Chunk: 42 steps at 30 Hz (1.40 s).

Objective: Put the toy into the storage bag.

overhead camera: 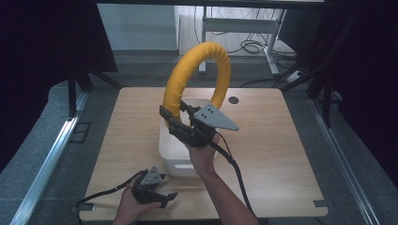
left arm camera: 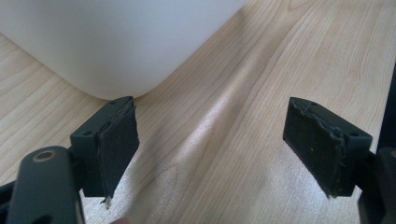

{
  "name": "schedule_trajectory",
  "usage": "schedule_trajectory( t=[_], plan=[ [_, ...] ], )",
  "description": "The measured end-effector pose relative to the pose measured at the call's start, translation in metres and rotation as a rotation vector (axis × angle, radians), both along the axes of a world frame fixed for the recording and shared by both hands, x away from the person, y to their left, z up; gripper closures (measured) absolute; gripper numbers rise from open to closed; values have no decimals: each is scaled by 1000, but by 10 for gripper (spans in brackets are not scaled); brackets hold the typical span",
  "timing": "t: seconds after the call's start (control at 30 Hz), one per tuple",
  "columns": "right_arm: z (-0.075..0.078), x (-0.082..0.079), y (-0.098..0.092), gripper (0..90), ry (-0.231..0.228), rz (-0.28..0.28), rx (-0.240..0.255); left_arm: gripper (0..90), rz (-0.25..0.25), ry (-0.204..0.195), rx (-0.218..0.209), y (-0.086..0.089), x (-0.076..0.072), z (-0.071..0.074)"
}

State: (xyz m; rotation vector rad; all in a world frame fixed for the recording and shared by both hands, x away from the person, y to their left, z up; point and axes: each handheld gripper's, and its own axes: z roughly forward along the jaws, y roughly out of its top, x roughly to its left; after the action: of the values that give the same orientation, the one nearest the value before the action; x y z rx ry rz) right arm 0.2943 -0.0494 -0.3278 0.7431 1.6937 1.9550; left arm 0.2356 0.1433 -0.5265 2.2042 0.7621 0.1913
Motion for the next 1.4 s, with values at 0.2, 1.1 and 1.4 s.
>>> schedule_trajectory(
  t=[0.2,1.1,1.4],
  plan=[
    [-7,-3,9,493,7,14,4,183,0,3,-3,0,0,0],
    [-45,-3,31,491,64,12,9,181,-1,11,-6,1,0,-2],
    [-53,-2,31,491,82,5,15,183,21,14,-21,5,1,-3]
  ],
)
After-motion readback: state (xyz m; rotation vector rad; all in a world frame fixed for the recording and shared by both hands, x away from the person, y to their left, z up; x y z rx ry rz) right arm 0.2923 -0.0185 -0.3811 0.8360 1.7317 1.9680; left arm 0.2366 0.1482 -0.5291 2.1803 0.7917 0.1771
